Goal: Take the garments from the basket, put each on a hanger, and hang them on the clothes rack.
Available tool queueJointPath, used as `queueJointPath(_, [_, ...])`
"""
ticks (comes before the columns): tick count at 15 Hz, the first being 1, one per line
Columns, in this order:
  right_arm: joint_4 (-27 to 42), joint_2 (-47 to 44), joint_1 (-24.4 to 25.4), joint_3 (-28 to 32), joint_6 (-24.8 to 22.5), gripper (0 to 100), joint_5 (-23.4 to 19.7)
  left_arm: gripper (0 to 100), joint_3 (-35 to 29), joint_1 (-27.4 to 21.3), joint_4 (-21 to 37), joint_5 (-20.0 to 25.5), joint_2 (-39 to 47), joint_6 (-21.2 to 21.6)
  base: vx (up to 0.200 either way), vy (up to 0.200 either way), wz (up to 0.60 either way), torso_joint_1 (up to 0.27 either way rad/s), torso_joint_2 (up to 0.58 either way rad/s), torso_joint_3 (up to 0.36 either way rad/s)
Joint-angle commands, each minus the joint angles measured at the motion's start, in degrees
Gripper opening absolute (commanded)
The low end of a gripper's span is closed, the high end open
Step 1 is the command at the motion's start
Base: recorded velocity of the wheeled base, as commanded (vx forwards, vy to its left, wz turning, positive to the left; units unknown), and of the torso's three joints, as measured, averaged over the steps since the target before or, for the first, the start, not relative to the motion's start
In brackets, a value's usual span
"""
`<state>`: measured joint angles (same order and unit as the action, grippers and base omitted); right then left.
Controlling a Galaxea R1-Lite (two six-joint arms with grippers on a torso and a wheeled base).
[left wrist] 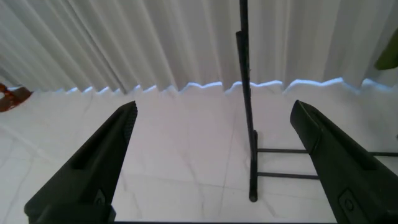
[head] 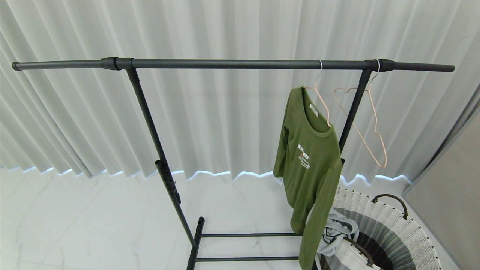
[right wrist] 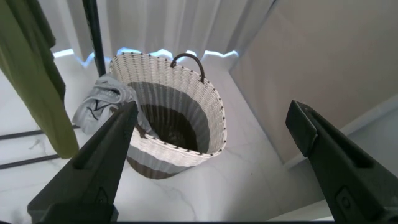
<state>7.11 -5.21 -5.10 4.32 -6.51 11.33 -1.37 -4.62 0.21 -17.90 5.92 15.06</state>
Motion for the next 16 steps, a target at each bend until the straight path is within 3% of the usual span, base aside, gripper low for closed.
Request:
queueJointPath(1, [0.0,-0.4,0.0,0.0,0.0,100,0.0,100,-1.1,10.2,1.4,0.7,1.5,3.0,0.0,0.0,0.0,0.0,0.0,0.0])
queueJointPath(2, [-0.1,-0.3,0.0,0.0,0.0,100,0.0,100,-0.9,9.8,1.4,2.5,-0.6,2.1,0.0,0.0,0.0,0.0,0.0,0.0])
queueJointPath(4, [-0.1,-0.4,0.0,0.0,0.0,100,0.0,100,0.3,9.8,-0.4,6.1,-0.5,-6.5,0.0,0.0,0.0,0.0,0.0,0.0])
queueJointPath(6, [-0.1,-0.3,0.0,0.0,0.2,100,0.0,100,0.9,9.8,-0.6,14.6,-0.5,-13.6,0.0,0.0,0.0,0.0,0.0,0.0])
queueJointPath(7, [-0.1,-0.3,0.0,0.0,0.3,100,-0.1,100,1.4,9.6,-0.4,18.1,-0.5,-13.6,0.0,0.0,0.0,0.0,0.0,0.0])
queueJointPath(10, [-0.1,-0.3,0.0,-0.1,0.2,100,-1.1,100,1.4,4.2,-0.4,18.4,-4.8,-12.7,0.0,0.0,0.0,0.0,0.0,0.0])
queueJointPath(16, [-0.3,-0.3,0.0,-0.1,-0.7,100,-2.4,100,1.4,4.7,-0.3,18.2,-5.9,-14.3,0.0,0.0,0.0,0.0,0.0,0.0])
